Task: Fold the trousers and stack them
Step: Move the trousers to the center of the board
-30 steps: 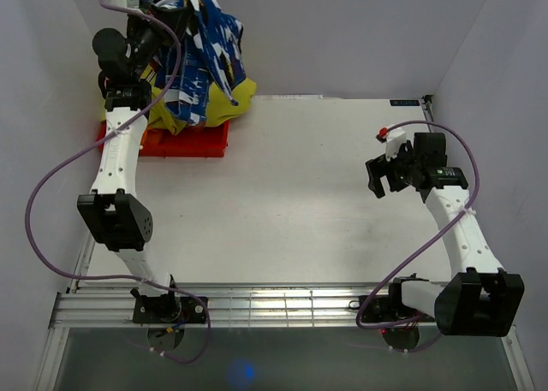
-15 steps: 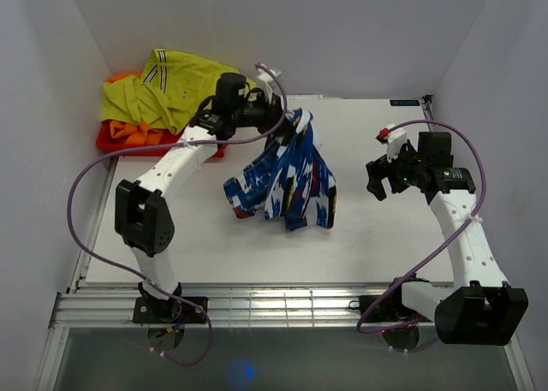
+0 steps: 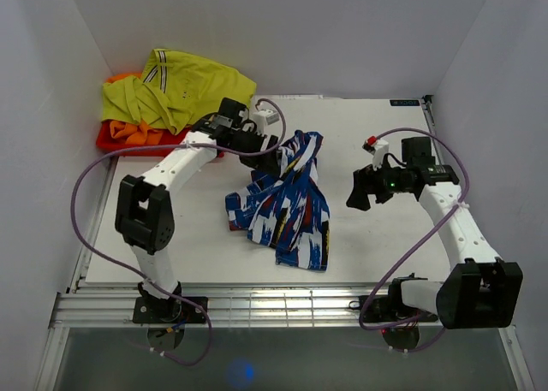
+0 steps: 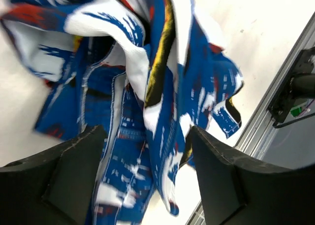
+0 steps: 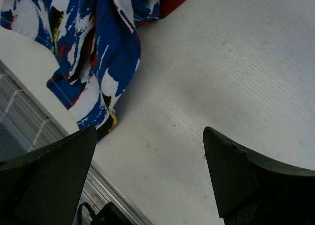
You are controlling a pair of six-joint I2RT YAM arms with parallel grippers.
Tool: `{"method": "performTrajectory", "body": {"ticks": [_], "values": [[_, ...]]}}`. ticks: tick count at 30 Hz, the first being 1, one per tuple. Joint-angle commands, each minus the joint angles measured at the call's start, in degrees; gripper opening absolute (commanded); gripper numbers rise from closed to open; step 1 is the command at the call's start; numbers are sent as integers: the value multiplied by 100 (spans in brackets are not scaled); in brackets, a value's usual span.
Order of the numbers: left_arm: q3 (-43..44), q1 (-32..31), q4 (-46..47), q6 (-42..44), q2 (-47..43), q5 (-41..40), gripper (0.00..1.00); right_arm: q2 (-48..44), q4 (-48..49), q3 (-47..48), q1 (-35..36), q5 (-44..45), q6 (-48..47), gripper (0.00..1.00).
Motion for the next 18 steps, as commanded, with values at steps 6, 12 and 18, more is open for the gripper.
{"method": "performTrajectory", "body": {"ticks": [6, 12, 18], "values": [[-772, 1066, -712, 784, -1685, -102, 83, 1069, 1137, -74, 1050, -1323, 1610, 96], [-2285, 1075, -310, 969, -2696, -656, 84, 1448, 1744, -118, 1683, -1113, 2348, 90], [-3297, 1075, 183, 767, -2961, -841, 84, 1949, 2053, 23, 2096, -849, 2850, 90]]}}
